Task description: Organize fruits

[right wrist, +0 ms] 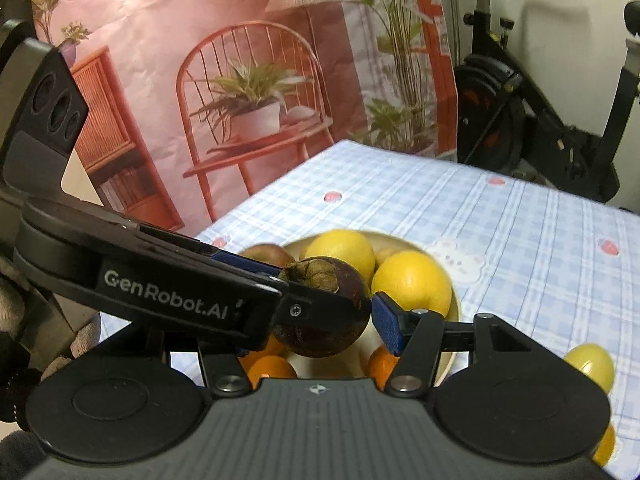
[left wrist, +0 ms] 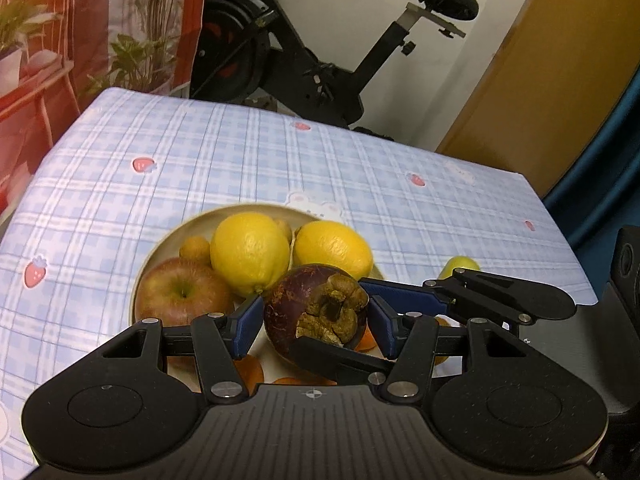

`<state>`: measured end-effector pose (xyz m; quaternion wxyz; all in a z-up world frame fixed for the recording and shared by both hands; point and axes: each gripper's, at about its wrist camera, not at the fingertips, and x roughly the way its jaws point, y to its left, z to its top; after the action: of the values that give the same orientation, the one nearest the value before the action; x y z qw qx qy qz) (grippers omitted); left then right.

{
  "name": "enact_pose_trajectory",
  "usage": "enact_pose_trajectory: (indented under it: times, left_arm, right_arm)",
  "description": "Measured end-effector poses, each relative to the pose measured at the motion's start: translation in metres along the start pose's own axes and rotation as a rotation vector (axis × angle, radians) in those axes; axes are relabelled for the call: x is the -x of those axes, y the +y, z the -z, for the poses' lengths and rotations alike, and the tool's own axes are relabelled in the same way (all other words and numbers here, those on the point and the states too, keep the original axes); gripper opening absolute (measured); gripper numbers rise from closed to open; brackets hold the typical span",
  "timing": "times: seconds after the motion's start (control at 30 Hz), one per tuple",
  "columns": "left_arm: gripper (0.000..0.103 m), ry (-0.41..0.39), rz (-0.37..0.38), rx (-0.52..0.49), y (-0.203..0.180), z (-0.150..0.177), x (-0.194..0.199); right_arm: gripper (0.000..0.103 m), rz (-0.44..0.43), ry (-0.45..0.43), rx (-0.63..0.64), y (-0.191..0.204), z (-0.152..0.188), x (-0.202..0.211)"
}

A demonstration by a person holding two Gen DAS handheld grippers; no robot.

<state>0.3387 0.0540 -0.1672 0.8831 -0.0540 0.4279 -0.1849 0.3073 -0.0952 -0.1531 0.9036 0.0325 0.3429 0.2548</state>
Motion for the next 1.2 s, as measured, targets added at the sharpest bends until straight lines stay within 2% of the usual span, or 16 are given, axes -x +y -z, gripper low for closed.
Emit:
enact_pose_trajectory:
  times: [0.43,0.73,0.93,1.2]
  left_arm:
    - [0.059,0.023,-0.037,-0.010,0.001,0.002,-0.011]
    - [0.061,-0.018,-0.064,-0.017,-0.007,-0.004,0.003]
    - [0.061,-0.070,-0.074,-0.056,-0.028,-0.010,0.017]
    - [0.060,-0.077,-0.020,-0.128,-0.069,-0.012,0.012]
  right_arm:
    - [0.060,-0.023,0.031,-0.037,-0.010,0.009,-0.015]
    - [0.062,-0.016,0.030,-0.014,-0.007,0.009,-0.007]
    - [0.062,-0.003,-0.025,0.001,-0.018,0.015,0.031]
    - [0.062,0.130,-0.110,-0.047,-0.053,0.045,0.099]
